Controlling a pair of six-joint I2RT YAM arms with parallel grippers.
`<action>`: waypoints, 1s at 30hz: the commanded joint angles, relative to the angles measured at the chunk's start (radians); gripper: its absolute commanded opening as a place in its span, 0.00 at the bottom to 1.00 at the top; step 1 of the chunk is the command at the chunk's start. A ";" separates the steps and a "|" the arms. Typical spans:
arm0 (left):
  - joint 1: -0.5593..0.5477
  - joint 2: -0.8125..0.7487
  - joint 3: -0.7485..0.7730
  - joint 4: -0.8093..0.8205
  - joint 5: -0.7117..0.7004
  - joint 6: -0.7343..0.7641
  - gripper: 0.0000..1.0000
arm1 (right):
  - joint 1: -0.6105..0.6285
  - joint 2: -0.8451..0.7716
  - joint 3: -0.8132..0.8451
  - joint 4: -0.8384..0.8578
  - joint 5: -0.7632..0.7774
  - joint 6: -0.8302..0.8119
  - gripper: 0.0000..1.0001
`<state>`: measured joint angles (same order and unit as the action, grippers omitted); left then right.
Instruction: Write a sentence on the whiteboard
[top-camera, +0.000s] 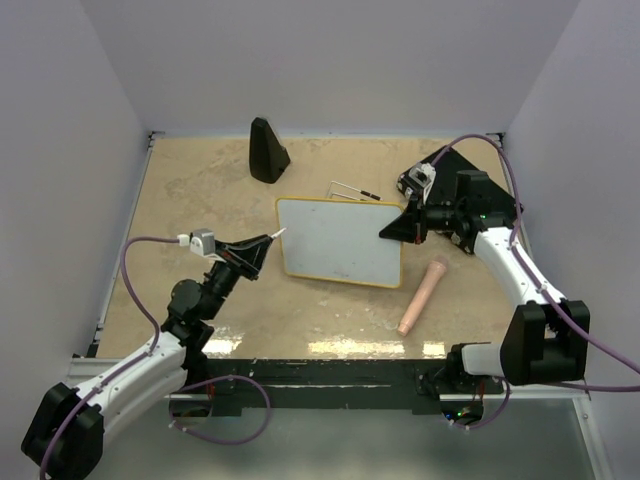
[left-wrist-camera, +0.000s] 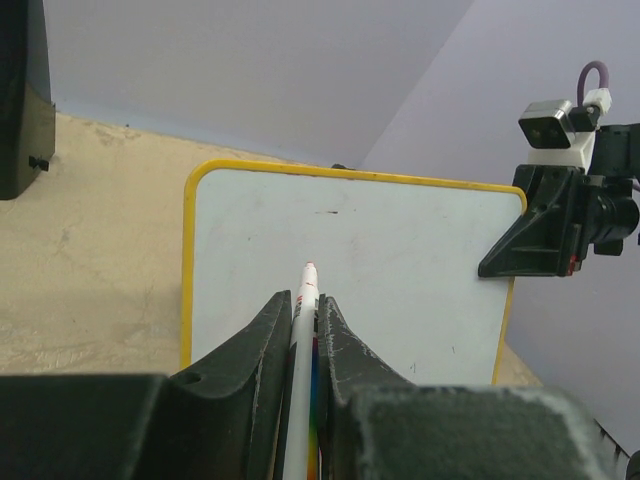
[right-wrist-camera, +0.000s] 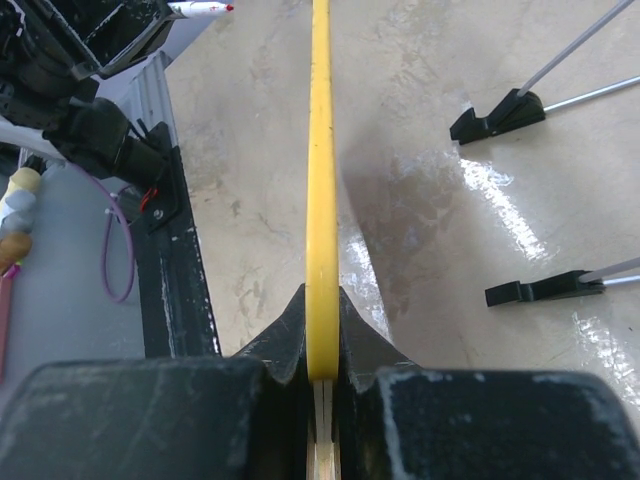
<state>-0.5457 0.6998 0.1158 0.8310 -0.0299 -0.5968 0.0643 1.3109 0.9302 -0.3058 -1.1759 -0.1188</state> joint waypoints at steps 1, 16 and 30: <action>-0.003 -0.011 0.028 0.048 0.005 0.057 0.00 | -0.004 0.011 0.096 -0.101 -0.048 -0.019 0.00; -0.003 0.081 0.058 0.122 0.018 0.095 0.00 | -0.004 -0.058 0.015 0.065 -0.080 0.111 0.00; -0.005 0.139 0.076 0.145 0.002 0.137 0.00 | -0.003 -0.061 0.001 0.086 -0.093 0.111 0.00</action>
<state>-0.5457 0.8219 0.1493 0.8879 -0.0193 -0.5060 0.0639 1.2873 0.9253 -0.2832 -1.1748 -0.0322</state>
